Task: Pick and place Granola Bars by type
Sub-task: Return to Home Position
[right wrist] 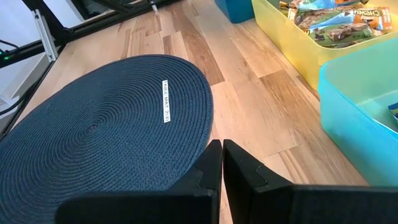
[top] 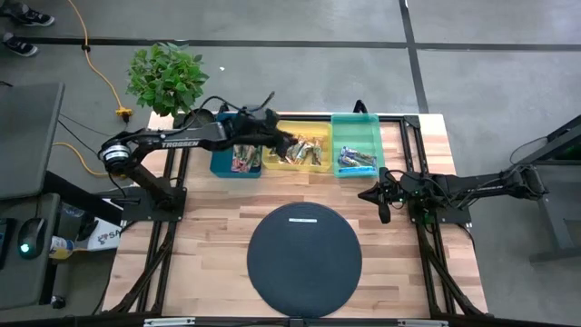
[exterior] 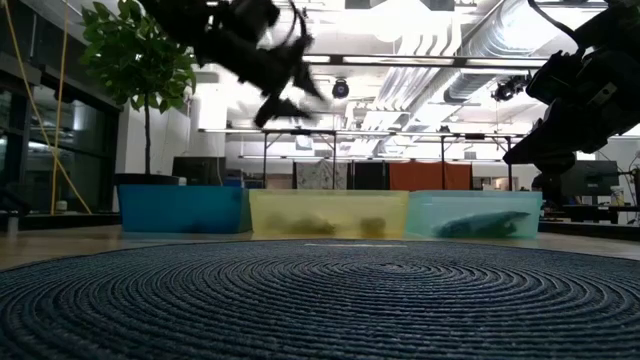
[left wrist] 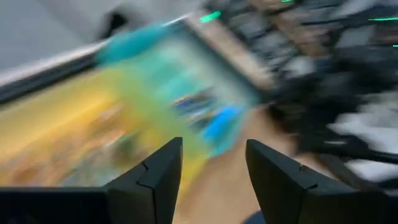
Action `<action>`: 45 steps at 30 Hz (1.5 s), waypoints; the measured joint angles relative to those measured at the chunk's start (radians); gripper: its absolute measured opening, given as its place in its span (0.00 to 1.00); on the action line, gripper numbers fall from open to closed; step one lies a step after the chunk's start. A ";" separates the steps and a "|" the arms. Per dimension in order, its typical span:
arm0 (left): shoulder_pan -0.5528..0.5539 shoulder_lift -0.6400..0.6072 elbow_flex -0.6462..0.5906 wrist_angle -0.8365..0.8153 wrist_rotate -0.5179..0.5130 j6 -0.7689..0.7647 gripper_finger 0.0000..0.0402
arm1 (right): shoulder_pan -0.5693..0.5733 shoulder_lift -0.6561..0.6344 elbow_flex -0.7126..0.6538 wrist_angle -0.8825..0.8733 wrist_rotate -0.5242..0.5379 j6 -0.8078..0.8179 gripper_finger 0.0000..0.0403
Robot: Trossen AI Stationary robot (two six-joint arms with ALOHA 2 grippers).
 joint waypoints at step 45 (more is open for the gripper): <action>-0.768 -1.002 -0.762 0.244 -0.650 0.181 0.43 | 0.000 0.000 0.000 0.000 0.000 0.000 0.00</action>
